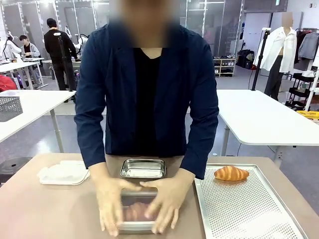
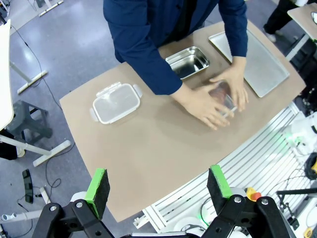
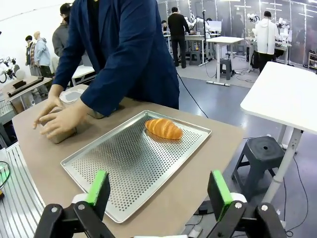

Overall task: Place the bread into the airtight container.
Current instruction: Pick up a Butter Roll and place it into an empty Airtight Container.

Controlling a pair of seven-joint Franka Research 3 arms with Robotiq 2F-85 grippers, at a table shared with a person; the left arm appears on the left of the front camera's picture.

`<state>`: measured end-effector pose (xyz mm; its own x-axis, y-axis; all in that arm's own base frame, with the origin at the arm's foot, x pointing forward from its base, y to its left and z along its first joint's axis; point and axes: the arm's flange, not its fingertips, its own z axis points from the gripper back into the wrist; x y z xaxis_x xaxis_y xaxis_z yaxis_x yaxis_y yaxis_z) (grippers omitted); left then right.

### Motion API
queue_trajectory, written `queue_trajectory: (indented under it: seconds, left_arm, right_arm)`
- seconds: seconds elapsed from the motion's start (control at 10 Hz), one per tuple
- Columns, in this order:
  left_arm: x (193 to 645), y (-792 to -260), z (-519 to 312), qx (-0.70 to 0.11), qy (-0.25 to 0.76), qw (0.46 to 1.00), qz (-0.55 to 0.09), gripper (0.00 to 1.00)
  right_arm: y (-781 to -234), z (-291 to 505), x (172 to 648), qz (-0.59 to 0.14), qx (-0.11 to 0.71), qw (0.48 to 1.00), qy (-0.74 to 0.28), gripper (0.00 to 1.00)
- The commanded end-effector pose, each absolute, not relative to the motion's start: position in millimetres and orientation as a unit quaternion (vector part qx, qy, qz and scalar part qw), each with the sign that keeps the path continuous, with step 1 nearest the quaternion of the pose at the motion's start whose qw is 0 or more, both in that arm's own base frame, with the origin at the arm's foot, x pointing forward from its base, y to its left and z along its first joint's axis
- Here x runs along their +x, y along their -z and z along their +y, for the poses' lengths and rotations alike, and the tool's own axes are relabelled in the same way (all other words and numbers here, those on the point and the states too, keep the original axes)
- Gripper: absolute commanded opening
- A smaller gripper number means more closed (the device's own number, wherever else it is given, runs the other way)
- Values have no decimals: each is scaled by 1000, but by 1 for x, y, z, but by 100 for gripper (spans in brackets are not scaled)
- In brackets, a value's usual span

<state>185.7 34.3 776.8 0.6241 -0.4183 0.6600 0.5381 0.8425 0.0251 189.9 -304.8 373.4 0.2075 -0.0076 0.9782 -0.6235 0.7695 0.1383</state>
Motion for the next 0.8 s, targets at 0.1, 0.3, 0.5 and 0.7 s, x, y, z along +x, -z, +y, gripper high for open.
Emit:
queue_trajectory:
  seconds: [0.1, 0.3, 0.5, 0.7]
  left_arm:
    - [186, -778, 34, -91, 276, 893, -343, 100]
    - [186, -778, 34, -91, 276, 893, -343, 100]
    - [186, -778, 34, -91, 276, 893, -343, 100]
    - [186, -778, 34, -91, 276, 893, -343, 100]
  right_arm:
    - [-371, -304, 190, -604, 260, 723, -213, 100]
    - [-371, -304, 190, -604, 260, 723, -213, 100]
    - [-371, -304, 190, -604, 260, 723, -213, 100]
    - [-371, -304, 190, -604, 260, 723, -213, 100]
